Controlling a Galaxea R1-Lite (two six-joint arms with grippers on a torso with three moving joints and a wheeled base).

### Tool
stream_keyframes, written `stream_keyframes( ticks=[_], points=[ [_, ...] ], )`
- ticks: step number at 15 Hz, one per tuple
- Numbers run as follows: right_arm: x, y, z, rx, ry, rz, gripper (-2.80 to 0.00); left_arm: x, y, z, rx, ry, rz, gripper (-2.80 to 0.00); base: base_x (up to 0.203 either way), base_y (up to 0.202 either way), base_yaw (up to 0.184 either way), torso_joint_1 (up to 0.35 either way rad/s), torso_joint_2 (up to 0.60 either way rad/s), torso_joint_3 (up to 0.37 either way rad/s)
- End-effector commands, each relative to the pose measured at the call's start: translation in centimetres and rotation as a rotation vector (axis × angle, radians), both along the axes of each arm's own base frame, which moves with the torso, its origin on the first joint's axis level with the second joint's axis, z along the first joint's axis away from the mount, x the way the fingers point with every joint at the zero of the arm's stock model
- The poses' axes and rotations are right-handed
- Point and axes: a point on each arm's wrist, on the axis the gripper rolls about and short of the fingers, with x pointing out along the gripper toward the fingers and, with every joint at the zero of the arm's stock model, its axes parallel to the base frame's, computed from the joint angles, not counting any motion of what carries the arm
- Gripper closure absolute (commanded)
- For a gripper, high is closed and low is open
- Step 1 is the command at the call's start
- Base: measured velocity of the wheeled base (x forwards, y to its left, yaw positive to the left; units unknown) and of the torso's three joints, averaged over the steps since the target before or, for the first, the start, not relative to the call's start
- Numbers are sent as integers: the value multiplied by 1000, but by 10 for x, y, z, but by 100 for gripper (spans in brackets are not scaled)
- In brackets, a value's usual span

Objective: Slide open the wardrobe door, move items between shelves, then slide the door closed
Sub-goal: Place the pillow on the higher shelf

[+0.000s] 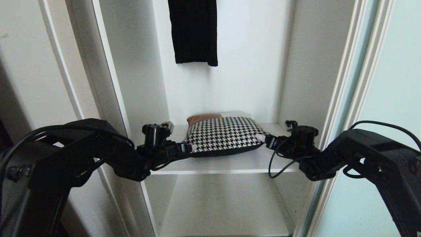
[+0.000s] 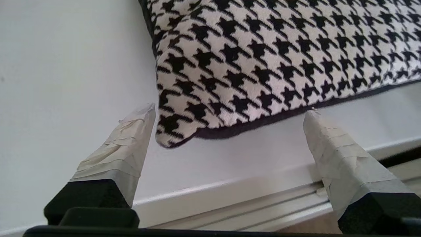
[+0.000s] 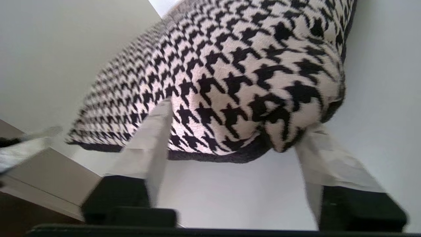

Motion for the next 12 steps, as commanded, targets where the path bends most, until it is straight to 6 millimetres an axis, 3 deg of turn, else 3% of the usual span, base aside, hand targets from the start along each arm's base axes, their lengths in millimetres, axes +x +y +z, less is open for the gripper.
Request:
stream_keyframes(
  ticks=[1, 8, 11, 12],
  points=[
    [-1, 2, -7, -12, 7, 8, -280, -6, -6, -2, 1, 10, -23, -280, 0, 0, 0, 0, 0, 0],
    [-12, 1, -13, -33, 43, 12, -280, -17, -16, -15, -14, 66, -134, -280, 0, 0, 0, 0, 0, 0],
    [-15, -2, -12, -45, 39, 2, -280, -10, -17, -24, -16, 71, -139, -280, 0, 0, 0, 0, 0, 0],
    [-15, -2, -11, -49, 35, -26, -82, -9, -17, -24, -16, 71, -139, -280, 0, 0, 0, 0, 0, 0]
  ],
)
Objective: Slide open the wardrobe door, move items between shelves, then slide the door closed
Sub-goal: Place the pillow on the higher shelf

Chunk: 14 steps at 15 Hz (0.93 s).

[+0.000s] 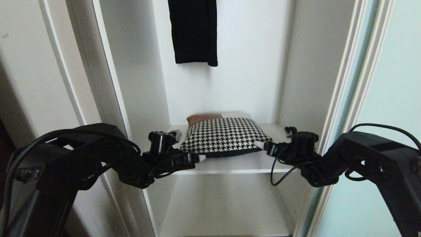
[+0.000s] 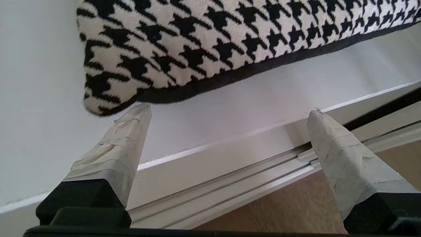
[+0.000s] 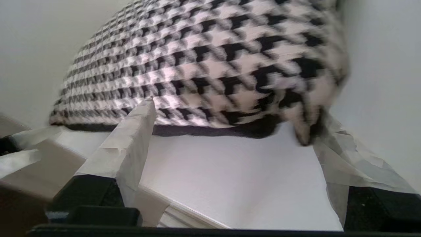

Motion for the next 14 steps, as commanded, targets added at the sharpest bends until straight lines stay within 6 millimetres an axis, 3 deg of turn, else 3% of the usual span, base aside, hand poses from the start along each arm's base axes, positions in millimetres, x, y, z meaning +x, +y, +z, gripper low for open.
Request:
stream_keyframes(
  ticks=[1, 7, 10, 13, 14],
  points=[
    [0, -1, 6, -9, -15, -42, 0, 2, 0, -6, -2, 7, 1, -280, 0, 0, 0, 0, 0, 0],
    [-21, -5, 33, -69, -52, -39, 0, -2, 1, 9, -17, -17, 3, -280, 0, 0, 0, 0, 0, 0],
    [-29, -17, 25, -114, -30, -51, 0, -1, 1, 6, -13, -14, 2, -280, 0, 0, 0, 0, 0, 0],
    [-27, -11, 10, -121, -5, -29, 0, 1, 0, -2, -5, -2, 1, -280, 0, 0, 0, 0, 0, 0],
    [-26, -10, 13, -118, -14, -30, 0, 1, 0, -3, -4, 0, 2, -280, 0, 0, 0, 0, 0, 0]
  ],
)
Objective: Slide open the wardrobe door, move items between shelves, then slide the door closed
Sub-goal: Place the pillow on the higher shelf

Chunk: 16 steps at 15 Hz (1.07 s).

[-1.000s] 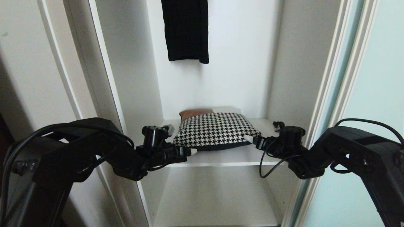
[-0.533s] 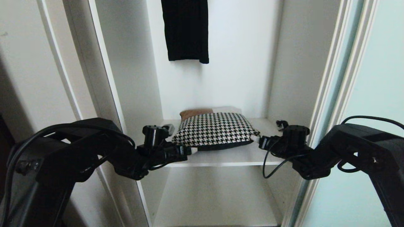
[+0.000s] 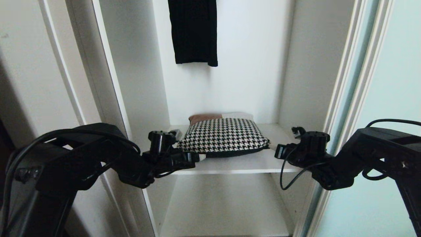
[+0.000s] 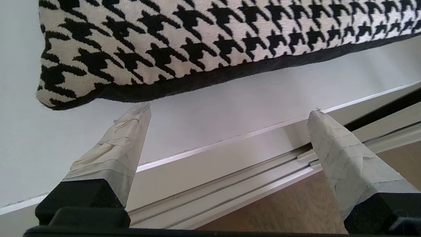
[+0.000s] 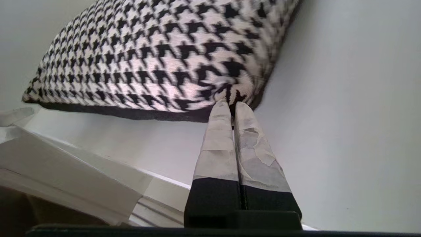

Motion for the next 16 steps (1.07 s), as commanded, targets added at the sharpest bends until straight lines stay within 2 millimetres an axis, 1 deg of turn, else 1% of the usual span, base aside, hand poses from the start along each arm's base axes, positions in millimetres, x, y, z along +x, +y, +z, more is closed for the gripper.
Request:
stream_keyframes(
  ticks=[1, 3, 6, 8, 10, 12, 14, 16],
  points=[
    [2, 2, -1, 5, -4, 6, 0, 1, 0, -5, 0, 6, 0, -280, 0, 0, 0, 0, 0, 0],
    [-1, -2, 2, 10, -2, -6, 0, 1, 0, 0, -6, -5, 1, -280, 0, 0, 0, 0, 0, 0],
    [-4, -10, 1, 2, -2, -26, 0, 1, 0, -3, -2, 4, 2, -280, 0, 0, 0, 0, 0, 0],
    [-2, -11, -1, 3, -18, -26, 0, 2, 0, -5, 0, 6, 1, -280, 0, 0, 0, 0, 0, 0],
    [-6, -11, -4, 1, -14, -27, 0, 2, 0, -5, 0, 6, 1, -280, 0, 0, 0, 0, 0, 0],
    [-14, -13, -5, 2, -45, -30, 0, 2, 0, -6, 2, 9, 1, -280, 0, 0, 0, 0, 0, 0],
    [-12, -13, -12, -1, -32, -30, 0, 3, 0, -10, 3, 15, 3, -280, 0, 0, 0, 0, 0, 0],
    [-10, -13, -14, -5, -25, -29, 0, 3, 0, -10, 3, 11, 2, -280, 0, 0, 0, 0, 0, 0]
  ],
)
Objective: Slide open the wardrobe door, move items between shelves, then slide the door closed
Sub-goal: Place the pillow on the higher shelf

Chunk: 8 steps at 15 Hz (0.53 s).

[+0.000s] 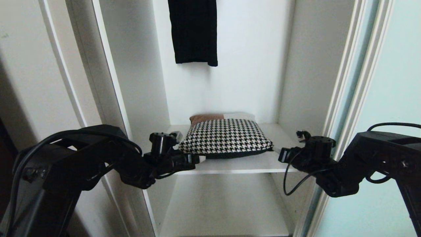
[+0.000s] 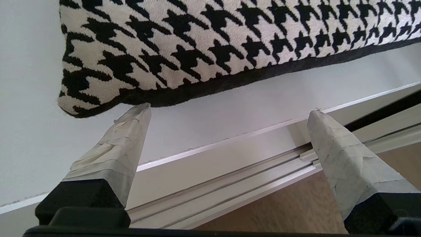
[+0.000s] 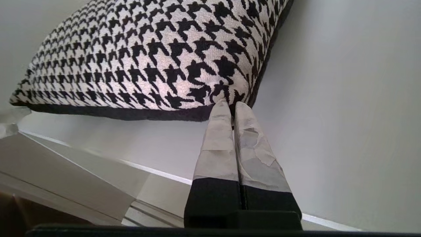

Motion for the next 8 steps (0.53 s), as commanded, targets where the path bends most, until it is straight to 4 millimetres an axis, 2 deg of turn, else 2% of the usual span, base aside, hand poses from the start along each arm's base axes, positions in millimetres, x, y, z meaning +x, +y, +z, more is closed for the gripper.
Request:
stream_keyframes(
  ticks=[1, 2, 8],
  points=[
    [2, 1, -3, 4, 0, 3, 0, 0, 0, 0, -3, -4, -3, -280, 0, 0, 0, 0, 0, 0],
    [3, 1, -3, 4, -6, 1, -280, 0, 0, 0, -4, -5, -3, -280, 0, 0, 0, 0, 0, 0],
    [1, -4, 3, 7, -30, -9, -280, -1, 0, 3, -4, -7, -3, -280, 0, 0, 0, 0, 0, 0]
  ],
)
